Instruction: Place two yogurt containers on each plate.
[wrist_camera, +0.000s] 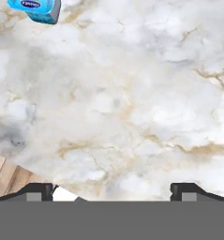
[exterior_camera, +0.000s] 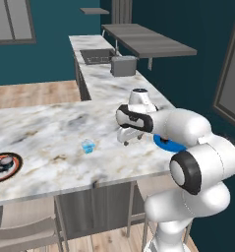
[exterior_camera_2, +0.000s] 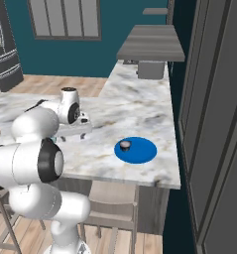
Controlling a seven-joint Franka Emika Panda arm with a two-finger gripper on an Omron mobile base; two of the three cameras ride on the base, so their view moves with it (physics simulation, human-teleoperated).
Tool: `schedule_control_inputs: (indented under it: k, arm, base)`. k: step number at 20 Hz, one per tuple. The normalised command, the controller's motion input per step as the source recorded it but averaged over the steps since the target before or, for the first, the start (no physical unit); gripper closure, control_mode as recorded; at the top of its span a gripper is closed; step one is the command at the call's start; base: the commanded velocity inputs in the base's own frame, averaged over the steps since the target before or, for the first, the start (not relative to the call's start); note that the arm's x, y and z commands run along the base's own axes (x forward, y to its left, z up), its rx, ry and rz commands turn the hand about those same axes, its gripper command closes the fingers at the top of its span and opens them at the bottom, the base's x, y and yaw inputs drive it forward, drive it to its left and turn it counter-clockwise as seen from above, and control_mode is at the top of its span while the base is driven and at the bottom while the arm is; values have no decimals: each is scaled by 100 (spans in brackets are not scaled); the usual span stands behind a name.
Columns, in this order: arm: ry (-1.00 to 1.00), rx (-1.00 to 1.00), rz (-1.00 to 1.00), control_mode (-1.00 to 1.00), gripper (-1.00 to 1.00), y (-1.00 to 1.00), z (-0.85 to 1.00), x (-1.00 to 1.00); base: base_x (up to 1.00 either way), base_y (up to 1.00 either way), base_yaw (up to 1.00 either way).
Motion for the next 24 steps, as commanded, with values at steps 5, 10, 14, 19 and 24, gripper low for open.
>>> schedule_control_inputs:
  k: [5,10,14,19,24]
  arm:
    - [-1,-1,17,-100,-100,100,0,14]
    - [-8,0,4,-100,-100,93,2,9]
    - [-9,0,-9,-100,-100,77,-1,20]
    - [-3,-1,-30,-100,-100,33,-3,46]
    - [0,0,-12,-100,-100,14,-8,38]
  base:
    - [0,0,0]
    - [0,0,0]
    - [0,0,0]
    - [0,0,0]
    - [0,0,0]
